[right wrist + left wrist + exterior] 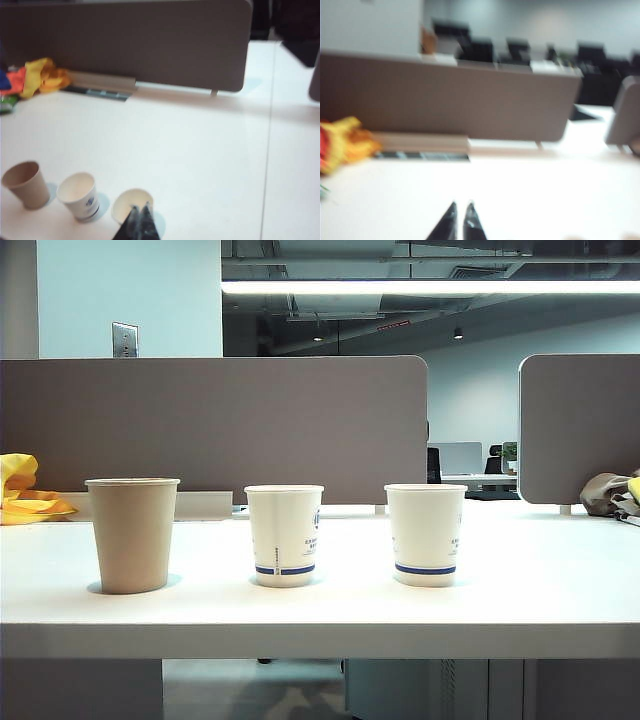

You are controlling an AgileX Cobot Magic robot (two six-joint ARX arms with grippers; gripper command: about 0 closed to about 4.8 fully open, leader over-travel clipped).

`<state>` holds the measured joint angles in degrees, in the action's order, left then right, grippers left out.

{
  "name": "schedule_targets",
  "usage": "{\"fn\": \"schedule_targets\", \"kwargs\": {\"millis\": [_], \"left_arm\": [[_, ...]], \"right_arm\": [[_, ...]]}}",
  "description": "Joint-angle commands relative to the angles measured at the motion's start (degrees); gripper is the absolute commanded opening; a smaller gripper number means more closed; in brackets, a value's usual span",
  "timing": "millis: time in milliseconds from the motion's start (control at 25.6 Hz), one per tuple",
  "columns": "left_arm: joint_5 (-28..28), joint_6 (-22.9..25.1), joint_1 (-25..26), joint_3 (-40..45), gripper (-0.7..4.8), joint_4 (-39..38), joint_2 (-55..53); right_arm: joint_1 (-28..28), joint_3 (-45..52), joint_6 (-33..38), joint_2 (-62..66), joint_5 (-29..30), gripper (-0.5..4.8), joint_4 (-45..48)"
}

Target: Pick up all the paper cups on the table one by one and stack them together.

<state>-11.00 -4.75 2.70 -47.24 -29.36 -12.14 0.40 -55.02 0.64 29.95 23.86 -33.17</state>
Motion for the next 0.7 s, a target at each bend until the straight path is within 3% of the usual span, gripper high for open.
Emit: {"fn": "schedule_targets", "kwargs": {"millis": [39,312,507,703], "left_arm": [[-4.94,-0.44,0.09,-4.17,0.24,-1.36,-7.39],[-13.84,-3.89,0.07,-14.56,0.24,-2.69,-31.08],[-21.86,-7.30,0.04,-19.98,0.24,-4.90,-43.32],[-25.46,-7.91,-0.02,-21.99,0.24,-5.92,-51.78]], "right_arm": [[0.17,-6.01,-1.49,8.50,3.48,-0.01,-4.66],[4.20,-20.55,-2.19,30.45,6.62,-0.01,-9.64],[7.34,-25.73,-2.19,40.02,6.78,-0.01,-13.73],[10.80,-28.15,-2.19,47.45,6.75,-0.01,-15.21]]}}
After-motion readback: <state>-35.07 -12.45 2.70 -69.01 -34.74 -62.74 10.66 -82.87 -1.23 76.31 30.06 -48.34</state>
